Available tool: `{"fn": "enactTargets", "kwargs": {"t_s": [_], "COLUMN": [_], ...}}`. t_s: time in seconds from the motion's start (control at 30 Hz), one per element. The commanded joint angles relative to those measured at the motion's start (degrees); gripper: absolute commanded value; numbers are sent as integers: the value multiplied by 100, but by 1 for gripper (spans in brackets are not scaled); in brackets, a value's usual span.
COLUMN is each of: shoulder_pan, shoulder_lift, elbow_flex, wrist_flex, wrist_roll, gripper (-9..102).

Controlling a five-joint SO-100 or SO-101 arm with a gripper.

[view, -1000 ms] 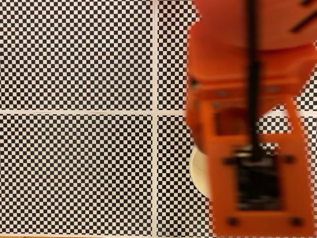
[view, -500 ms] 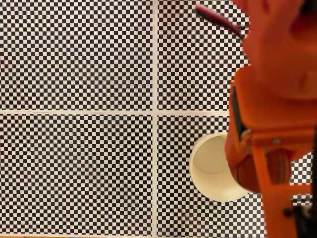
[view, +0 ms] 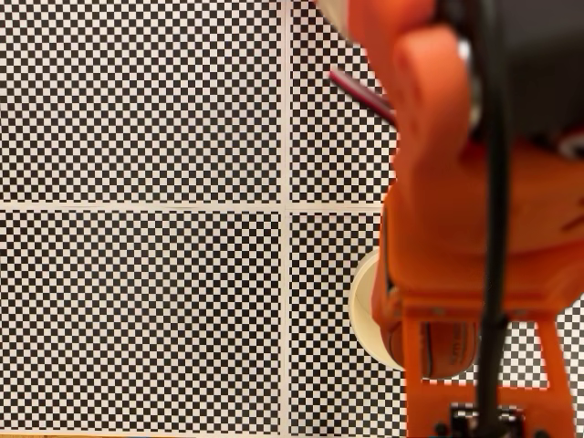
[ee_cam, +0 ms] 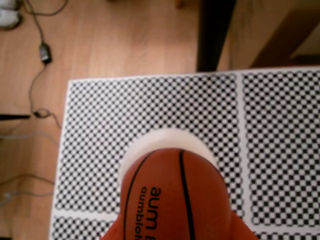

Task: Grasp basketball and place into cup.

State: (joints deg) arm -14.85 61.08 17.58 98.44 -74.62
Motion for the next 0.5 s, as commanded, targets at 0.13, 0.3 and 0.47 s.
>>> {"fn": "enactTargets", "kwargs": {"t_s": [0.13, 0.3, 0.47], "shoulder_pan": [9, -88, -141], "shoulder_lift": [-308, -229, -246], "elbow_flex": [-536, -290, -176], "wrist_flex": [44, 44, 44], "wrist_roll": [105, 246, 308], "gripper": [12, 13, 13]}}
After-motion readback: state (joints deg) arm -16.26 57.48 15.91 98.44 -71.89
